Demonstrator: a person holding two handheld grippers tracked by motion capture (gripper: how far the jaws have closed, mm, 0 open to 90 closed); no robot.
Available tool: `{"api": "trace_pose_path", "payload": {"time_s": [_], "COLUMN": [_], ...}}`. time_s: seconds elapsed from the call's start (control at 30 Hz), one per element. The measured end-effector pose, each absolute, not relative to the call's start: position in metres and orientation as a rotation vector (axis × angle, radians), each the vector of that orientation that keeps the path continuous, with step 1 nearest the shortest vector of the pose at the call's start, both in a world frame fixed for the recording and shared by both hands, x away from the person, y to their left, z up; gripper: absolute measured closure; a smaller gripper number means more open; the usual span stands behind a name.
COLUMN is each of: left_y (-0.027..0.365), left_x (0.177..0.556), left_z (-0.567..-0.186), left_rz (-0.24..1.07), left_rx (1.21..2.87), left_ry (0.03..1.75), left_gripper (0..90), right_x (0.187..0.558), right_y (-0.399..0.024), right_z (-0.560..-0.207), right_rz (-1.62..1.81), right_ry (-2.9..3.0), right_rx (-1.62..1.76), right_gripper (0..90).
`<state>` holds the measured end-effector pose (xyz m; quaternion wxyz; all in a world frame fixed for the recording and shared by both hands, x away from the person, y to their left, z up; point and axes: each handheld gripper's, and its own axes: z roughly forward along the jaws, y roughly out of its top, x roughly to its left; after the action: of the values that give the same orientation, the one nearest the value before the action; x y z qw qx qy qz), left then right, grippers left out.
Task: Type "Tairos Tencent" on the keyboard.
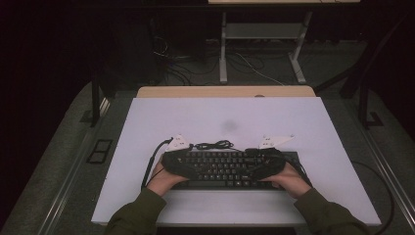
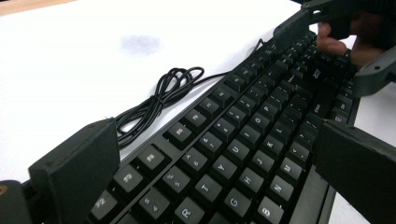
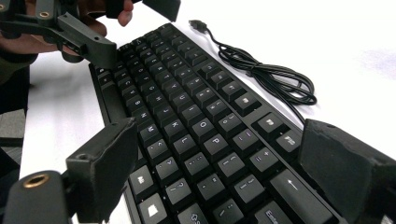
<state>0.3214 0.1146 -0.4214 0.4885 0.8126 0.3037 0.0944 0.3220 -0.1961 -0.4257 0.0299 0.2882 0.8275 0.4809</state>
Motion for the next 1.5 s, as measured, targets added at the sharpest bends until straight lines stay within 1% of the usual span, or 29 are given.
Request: {"api": "trace_pose_path", "payload": {"time_s": [0.17,0.2,0.23,0.27,0.3,0.33,0.4,0.47,0.5,0.53,0.57,0.63,0.67,0.8,0.9,0.93,0.97,1.17,1.2,1.23,1.27,1.33,1.37,1.4,1.5], "left_y": [0.1108,0.1105,0.1103,0.1104,0.1108,0.1112,0.1115,0.1118,0.1117,0.1115,0.1115,0.1116,0.1118,0.1132,0.1141,0.1144,0.1147,0.1149,0.1147,0.1147,0.1146,0.1148,0.1151,0.1152,0.1161], "left_x": [0.3227,0.3226,0.3227,0.3223,0.3222,0.3221,0.3219,0.3216,0.3215,0.3213,0.3212,0.3209,0.3205,0.3205,0.3207,0.3208,0.3209,0.3214,0.3215,0.3215,0.3215,0.3215,0.3215,0.3215,0.3221], "left_z": [-0.4217,-0.4216,-0.4216,-0.4215,-0.4215,-0.4217,-0.4220,-0.4219,-0.4219,-0.4221,-0.4221,-0.4223,-0.4223,-0.4215,-0.4219,-0.4219,-0.4219,-0.4223,-0.4223,-0.4224,-0.4224,-0.4221,-0.4219,-0.4218,-0.4218], "left_rz": [0.240,0.245,0.249,0.253,0.254,0.253,0.260,0.257,0.259,0.259,0.259,0.261,0.258,0.255,0.242,0.240,0.236,0.229,0.227,0.224,0.223,0.222,0.220,0.218,0.207], "left_rx": [1.964,1.966,1.968,1.969,1.970,1.970,1.982,1.987,1.988,1.989,1.991,1.994,1.995,1.995,2.003,2.006,2.006,2.019,2.020,2.021,2.021,2.024,2.025,2.026,2.031], "left_ry": [0.736,0.737,0.731,0.734,0.739,0.739,0.739,0.736,0.733,0.732,0.732,0.732,0.731,0.724,0.726,0.727,0.728,0.734,0.734,0.732,0.732,0.730,0.728,0.728,0.733], "left_gripper": [2.8,4.4,9.0,10.8,10.8,13.5,15.1,19.9,19.9,22.9,22.9,28.6,28.6,39.1,45.2,49.7,49.7,66.0,70.6,70.6,72.5,77.2,80.7,80.7,87.4], "right_x": [0.3226,0.3225,0.3223,0.3214,0.3214,0.3210,0.3208,0.3212,0.3212,0.3214,0.3215,0.3214,0.3214,0.3208,0.3208,0.3208,0.3208,0.3208,0.3207,0.3207,0.3207,0.3205,0.3204,0.3204,0.3203], "right_y": [-0.1944,-0.1943,-0.1942,-0.1938,-0.1938,-0.1938,-0.1941,-0.1950,-0.1950,-0.1953,-0.1954,-0.1958,-0.1958,-0.1968,-0.1977,-0.1983,-0.1983,-0.1997,-0.1997,-0.1997,-0.1997,-0.1998,-0.2001,-0.2001,-0.2007], "right_z": [-0.4270,-0.4272,-0.4272,-0.4269,-0.4269,-0.4267,-0.4267,-0.4267,-0.4267,-0.4267,-0.4269,-0.4271,-0.4271,-0.4267,-0.4262,-0.4259,-0.4259,-0.4252,-0.4252,-0.4252,-0.4253,-0.4251,-0.4248,-0.4248,-0.4243], "right_rz": [1.483,1.482,1.479,1.475,1.475,1.470,1.466,1.471,1.471,1.473,1.474,1.473,1.473,1.469,1.474,1.475,1.475,1.476,1.475,1.475,1.475,1.470,1.465,1.465,1.468], "right_ry": [2.560,2.559,2.562,2.564,2.564,2.565,2.568,2.571,2.571,2.573,2.574,2.581,2.581,2.585,2.587,2.585,2.585,2.583,2.585,2.585,2.588,2.594,2.597,2.597,2.598], "right_rx": [0.887,0.881,0.872,0.870,0.870,0.869,0.866,0.860,0.860,0.857,0.855,0.854,0.854,0.852,0.851,0.852,0.852,0.845,0.839,0.839,0.836,0.832,0.824,0.824,0.823], "right_gripper": [12.3,14.5,14.6,15.3,15.3,15.7,17.7,20.6,20.6,21.5,22.3,25.0,25.0,32.2,36.3,39.6,39.6,50.9,54.5,54.5,56.3,61.0,66.3,66.3,74.3]}}
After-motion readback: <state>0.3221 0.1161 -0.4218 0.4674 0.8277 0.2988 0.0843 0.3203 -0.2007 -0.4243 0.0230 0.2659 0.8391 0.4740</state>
